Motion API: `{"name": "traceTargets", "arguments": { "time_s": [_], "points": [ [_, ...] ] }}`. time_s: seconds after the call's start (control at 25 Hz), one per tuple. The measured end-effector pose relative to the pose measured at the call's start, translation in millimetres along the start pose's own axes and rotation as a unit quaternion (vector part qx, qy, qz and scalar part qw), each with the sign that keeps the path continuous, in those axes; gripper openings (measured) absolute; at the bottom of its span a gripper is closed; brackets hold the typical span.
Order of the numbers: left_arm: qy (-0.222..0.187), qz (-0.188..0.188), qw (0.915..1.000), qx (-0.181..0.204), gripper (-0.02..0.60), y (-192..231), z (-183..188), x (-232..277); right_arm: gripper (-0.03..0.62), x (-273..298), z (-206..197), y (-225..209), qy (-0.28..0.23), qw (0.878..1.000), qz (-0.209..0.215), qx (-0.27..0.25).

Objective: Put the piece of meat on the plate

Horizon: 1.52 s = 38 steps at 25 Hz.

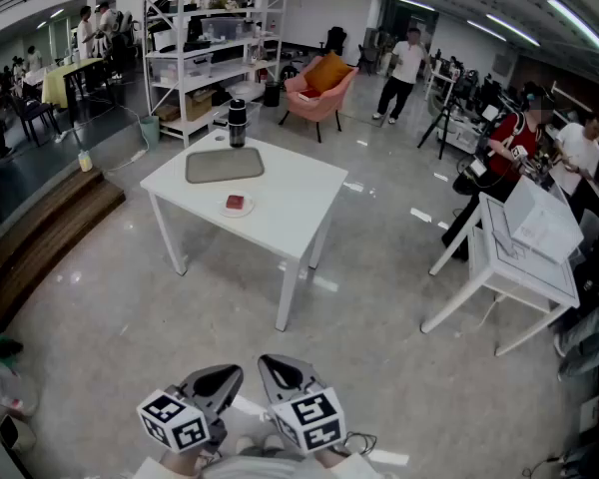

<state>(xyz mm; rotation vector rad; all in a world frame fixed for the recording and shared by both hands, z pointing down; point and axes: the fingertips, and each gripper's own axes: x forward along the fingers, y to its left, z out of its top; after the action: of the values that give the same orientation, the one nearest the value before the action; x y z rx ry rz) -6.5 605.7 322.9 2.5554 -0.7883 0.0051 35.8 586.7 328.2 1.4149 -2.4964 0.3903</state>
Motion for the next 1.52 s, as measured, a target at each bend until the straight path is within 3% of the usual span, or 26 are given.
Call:
{"name": "traceTargets", "arguments": {
  "time_s": [0.52,1.12,1.28,1.52],
  "points": [
    [0.002,0.009,0.9999,-0.012,0.015,-3,1,-2,0.014,-2,2,13,0.006,1.0,0.02,-0.001],
    [-0.002,0.008,0.9999,-0.012,0.015,-5,-6,32,0.015,-6,-19,-8,0.022,0.999,0.043,0.022],
    [-0.017,0.009,0.9998,0.0,0.015,-10,3,47,0.015,-3,-14,-20,0.01,0.999,0.042,0.022],
    [-0.029,0.033,0.9989,-0.013,0.015,10,8,49,0.015,9,-4,-31,-0.009,0.999,0.031,0.005]
  ]
}}
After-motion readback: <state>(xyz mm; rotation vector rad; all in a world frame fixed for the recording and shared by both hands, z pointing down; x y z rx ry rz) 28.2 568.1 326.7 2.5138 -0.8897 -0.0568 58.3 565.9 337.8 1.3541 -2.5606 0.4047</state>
